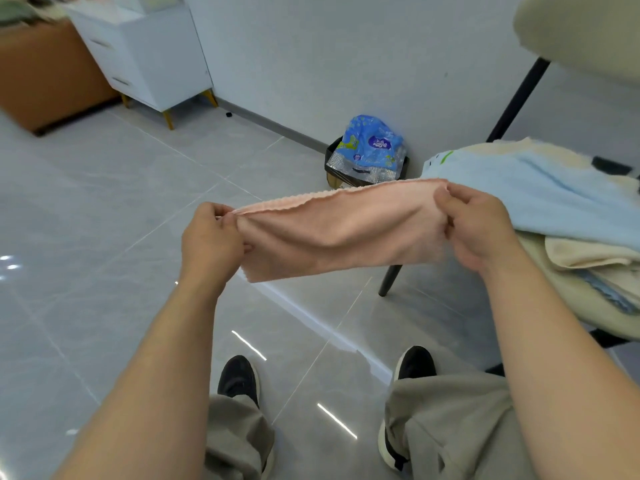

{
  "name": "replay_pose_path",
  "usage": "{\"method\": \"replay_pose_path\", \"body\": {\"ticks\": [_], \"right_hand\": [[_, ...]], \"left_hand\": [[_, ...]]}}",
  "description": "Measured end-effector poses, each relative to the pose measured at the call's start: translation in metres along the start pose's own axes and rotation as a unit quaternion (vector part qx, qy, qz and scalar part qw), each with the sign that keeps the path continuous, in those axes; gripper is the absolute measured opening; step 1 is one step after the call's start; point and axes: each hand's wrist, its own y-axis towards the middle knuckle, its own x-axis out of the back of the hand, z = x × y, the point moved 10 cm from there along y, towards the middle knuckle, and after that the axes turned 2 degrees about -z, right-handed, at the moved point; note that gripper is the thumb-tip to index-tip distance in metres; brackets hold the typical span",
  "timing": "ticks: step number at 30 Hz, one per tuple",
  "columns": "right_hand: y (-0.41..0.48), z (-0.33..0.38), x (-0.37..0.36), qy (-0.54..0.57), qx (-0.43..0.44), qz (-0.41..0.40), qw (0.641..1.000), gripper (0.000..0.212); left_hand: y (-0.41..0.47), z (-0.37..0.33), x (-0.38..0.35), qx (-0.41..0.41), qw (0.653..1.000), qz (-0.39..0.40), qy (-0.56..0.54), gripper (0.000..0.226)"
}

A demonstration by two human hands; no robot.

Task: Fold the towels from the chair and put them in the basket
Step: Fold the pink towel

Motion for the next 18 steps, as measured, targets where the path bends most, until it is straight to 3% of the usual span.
{"method": "replay_pose_path", "body": {"ticks": [5,10,14,18], "right_hand": [[-0.004,-0.025,0.0,0.103,-0.131,-0.006,0.986,0.008],[-0.001,-0.036,0.008,0.07,-0.167,-0.019,0.983,0.008],[0.005,-0.031,0.023,-0.027,-0.104,-0.069,0.992,0.004],[-0.001,0.005,0.028,-0.17,0.04,-0.14,0.975,0.025]], "left_hand": [[-0.007,0.004,-0.018,0.021,0.995,0.086,0.035,0.033],[-0.004,0.003,-0.009,0.008,0.997,0.047,0.057,0.008],[-0.002,0.004,-0.006,0.006,0.999,0.03,0.039,0.005],[-0.002,0.003,-0.008,0.019,0.999,0.03,-0.011,0.023]]}}
